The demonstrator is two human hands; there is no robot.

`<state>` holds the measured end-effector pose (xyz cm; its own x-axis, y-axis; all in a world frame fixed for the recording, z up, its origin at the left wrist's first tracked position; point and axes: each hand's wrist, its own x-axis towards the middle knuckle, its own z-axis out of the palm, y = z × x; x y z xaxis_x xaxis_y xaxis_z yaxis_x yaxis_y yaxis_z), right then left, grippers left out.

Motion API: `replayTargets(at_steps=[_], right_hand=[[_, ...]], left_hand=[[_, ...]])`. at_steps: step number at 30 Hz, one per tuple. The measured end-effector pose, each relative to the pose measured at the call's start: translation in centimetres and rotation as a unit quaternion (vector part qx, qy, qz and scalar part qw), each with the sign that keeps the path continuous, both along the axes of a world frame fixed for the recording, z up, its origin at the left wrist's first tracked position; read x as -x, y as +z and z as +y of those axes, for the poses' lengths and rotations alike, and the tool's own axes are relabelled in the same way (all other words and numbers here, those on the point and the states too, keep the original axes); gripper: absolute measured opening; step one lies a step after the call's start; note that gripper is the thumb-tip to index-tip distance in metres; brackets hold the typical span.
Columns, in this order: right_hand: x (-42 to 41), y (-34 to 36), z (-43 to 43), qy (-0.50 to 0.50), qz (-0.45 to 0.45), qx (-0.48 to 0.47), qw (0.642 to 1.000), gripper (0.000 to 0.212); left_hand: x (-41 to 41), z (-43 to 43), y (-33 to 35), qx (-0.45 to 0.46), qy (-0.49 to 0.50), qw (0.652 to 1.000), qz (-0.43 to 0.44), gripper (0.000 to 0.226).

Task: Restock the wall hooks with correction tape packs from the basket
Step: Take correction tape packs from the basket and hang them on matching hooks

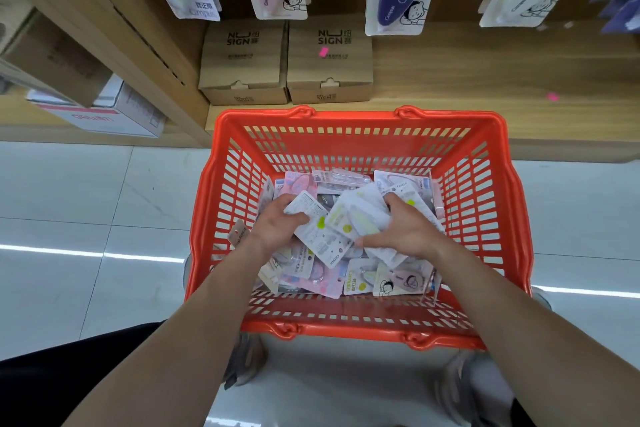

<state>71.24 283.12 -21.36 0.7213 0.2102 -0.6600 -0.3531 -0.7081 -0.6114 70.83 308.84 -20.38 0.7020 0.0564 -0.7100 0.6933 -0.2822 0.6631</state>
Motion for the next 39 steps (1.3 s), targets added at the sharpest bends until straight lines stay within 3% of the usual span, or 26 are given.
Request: replayTargets(at_steps=[2,4,7,9,14,19,23,28,32,37,39], right_hand=[[-0.2,0.7,-0.1,-0.094,-0.014,-0.057,0.994,0.098],[-0.2,1.7,0.1,-0.161,-0.030,-0.103,0.981,0.079],[0.4,2.6,0.8,-0.195,-0.043,-0.124,0.972,0.062],[0.9,2.5,1.3,-0.197,-0.052,-0.125,0.971,0.063],[1.8,1.9,1.9,-0.176,-0.012,-0.141,0.974,0.090],[1.6,1.3,2.2,-0.162,-0.005,-0.142,0.976,0.063],[1.2,0.7,2.4,-0.180,0.023,-0.166,0.969,0.070],[1.0,-0.6,2.5,-0.208,0.061,-0.196,0.956,0.055],[0.8,-1.0,2.5,-0.253,0.090,-0.238,0.934,0.060],[0.9,-1.1,2.1,-0.176,0.076,-0.224,0.956,0.044],[0.8,-1.1,1.7,-0.163,0.076,-0.223,0.958,0.050]], left_hand=[[-0.1,0.1,1.0,0.014,0.004,1.000,-0.004,0.037],[0.0,0.2,1.8,0.031,0.001,0.999,-0.021,0.048],[0.3,-0.3,2.7,0.054,0.013,0.997,-0.054,0.055],[0.4,-0.9,2.7,0.047,0.009,0.995,-0.085,0.055],[1.1,-2.7,3.1,0.106,0.010,0.990,-0.096,0.053],[1.3,-2.8,2.0,0.103,-0.019,0.992,-0.070,0.060],[0.7,-2.9,1.0,0.117,-0.012,0.991,-0.062,0.053],[-0.6,-3.4,-0.3,0.050,-0.012,0.997,-0.061,0.044],[-0.8,-4.2,-1.1,0.044,0.022,0.997,-0.063,0.039],[-0.9,-4.9,-1.0,0.094,0.060,0.993,-0.038,0.033],[-1.1,-4.8,-0.8,0.085,0.038,0.994,-0.053,0.040]])
